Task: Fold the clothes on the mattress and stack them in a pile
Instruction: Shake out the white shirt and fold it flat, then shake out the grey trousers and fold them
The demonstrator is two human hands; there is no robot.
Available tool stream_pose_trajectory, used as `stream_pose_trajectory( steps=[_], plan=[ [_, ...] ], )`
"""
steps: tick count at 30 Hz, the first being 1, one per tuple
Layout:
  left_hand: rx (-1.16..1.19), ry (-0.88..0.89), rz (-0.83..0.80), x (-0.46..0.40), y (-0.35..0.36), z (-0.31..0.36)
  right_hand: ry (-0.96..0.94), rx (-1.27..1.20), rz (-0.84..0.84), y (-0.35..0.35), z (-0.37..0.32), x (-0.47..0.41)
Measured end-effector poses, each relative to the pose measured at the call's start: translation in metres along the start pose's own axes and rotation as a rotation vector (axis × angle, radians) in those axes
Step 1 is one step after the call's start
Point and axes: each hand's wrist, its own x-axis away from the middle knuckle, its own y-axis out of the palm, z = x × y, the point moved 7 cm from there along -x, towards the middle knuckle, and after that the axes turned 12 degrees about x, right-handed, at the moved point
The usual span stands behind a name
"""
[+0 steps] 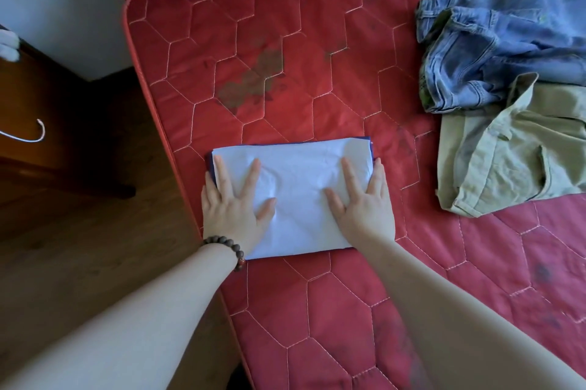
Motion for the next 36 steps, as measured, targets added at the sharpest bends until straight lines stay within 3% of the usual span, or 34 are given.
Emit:
stream_pose_trajectory(
  steps=[7,12,18,23,36],
  plan=[
    [-0.144,-0.019,-0.105,0.002,-0.017,0.012,-0.076,0.056,-0.08,-0.023,0.004,0.007],
    [-0.138,0.143,-0.182,0.04,-0.044,0.065,-0.014,-0.062,-0.032,-0.079,0.04,0.066],
    [-0.078,0.327,-0.326,0.117,-0.089,0.174,0.2,-0.103,0.023,-0.173,0.111,0.168],
    [-0.06,0.572,-0.356,0.205,-0.121,0.273,0.377,-0.093,0.076,-0.238,0.175,0.285],
    [-0.185,1.023,-0.539,0.419,-0.126,0.427,0.896,-0.245,0.151,-0.282,0.287,0.542]
  ],
)
